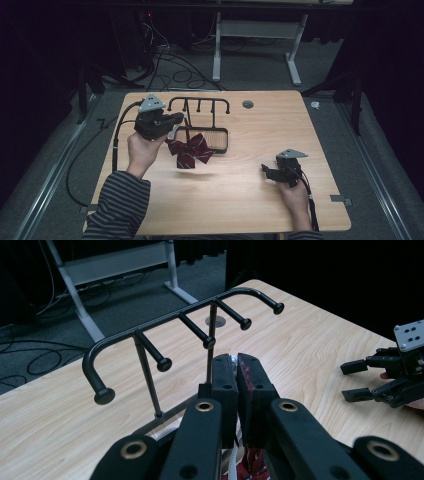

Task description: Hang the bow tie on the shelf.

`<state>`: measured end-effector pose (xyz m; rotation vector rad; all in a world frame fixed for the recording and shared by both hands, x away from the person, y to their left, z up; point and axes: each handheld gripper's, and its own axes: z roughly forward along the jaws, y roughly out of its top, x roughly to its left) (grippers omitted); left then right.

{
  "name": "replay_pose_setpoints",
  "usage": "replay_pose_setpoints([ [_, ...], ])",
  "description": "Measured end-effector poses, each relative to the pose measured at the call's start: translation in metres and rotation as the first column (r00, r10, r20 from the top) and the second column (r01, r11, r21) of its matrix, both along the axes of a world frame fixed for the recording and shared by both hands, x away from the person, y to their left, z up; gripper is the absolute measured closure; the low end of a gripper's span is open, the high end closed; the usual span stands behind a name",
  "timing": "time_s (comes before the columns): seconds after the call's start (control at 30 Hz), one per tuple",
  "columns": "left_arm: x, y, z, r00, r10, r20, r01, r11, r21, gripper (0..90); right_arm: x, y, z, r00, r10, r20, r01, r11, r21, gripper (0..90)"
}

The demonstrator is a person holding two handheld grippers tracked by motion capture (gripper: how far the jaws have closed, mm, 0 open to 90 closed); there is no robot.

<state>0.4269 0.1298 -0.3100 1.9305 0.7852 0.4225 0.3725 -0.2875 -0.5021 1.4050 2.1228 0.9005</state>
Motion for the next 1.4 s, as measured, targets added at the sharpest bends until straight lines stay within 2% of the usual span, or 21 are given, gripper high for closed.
replay_pose_setpoints([
  [0.3,0.007,-0.007,0.005,1.0,-0.007,0.006,0.007,1.0,-0.002,87.2,0.0,0.0,0.0,1.0,0.0,0.0,0.0,1.0,-0.001,32.1],
  [0.67,0.017,-0.018,0.005,0.9998,-0.02,-0.005,0.02,0.9998,-0.006,87.2,0.0,0.0,0.0,1.0,0.0,0.002,0.0,1.0,-0.002,32.2],
  [1.4,0.031,-0.042,0.004,0.9991,-0.041,-0.014,0.041,0.9991,0.014,87.1,0.0,0.0,0.0,1.0,0.001,0.001,-0.001,1.0,-0.001,32.1],
])
